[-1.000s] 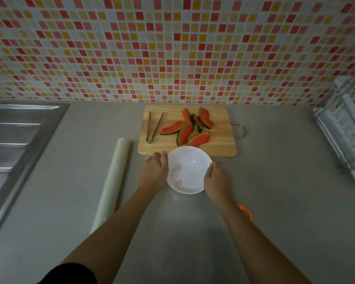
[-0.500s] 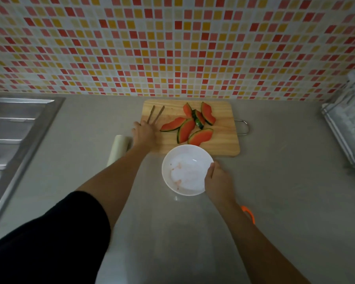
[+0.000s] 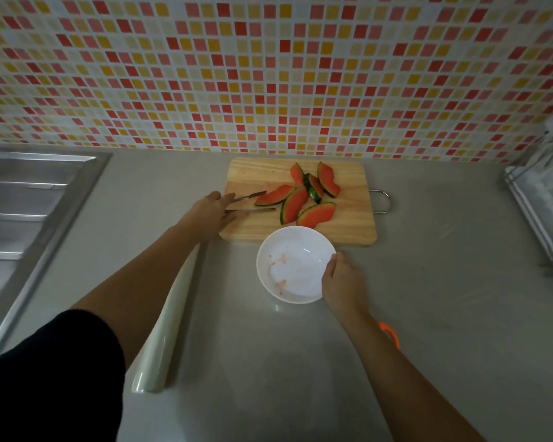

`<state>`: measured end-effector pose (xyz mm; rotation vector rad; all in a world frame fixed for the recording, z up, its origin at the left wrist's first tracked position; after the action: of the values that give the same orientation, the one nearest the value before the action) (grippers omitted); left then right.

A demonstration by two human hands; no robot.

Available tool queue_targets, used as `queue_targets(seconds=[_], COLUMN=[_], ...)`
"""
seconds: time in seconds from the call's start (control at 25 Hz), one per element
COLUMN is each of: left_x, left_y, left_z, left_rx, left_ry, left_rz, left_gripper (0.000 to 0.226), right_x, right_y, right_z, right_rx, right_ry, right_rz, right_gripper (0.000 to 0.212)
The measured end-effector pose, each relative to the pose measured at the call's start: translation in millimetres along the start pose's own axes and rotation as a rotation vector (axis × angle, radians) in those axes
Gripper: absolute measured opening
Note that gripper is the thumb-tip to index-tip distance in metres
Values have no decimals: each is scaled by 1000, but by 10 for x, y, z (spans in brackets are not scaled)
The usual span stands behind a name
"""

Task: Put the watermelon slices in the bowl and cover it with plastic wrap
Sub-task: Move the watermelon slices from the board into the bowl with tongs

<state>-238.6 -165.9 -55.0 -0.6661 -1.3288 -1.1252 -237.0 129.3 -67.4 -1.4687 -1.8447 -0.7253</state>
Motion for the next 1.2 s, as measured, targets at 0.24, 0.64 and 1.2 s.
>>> queue_targets(seconds=[0.24,0.64,1.2], left_x=[46,-54,17], left_y=[-129,-16,1264], left_z=[127,-140,368], left_rx=[-47,364,-149], left_ry=[-21,750,393], left_rz=[22,-7,-31], left_gripper=[40,33,15], right_x=[-7,-1,1], right_y=[-15,16,9], right_z=[-14,43,35], right_rx=[11,-34,-34], right_ry=[8,-84,-85], right_rz=[-8,-13,-40], right_gripper=[34,35,36])
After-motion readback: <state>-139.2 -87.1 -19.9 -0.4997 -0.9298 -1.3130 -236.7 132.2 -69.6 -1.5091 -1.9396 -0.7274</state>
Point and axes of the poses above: each hand's wrist, its own y-axis away from the middle knuckle, its own x-axis out of the back of the hand, z = x × y, the point moved 9 cm from there along -y, towards the middle knuckle, and after that the axes turned 5 degrees about x, right-handed, at the moved point
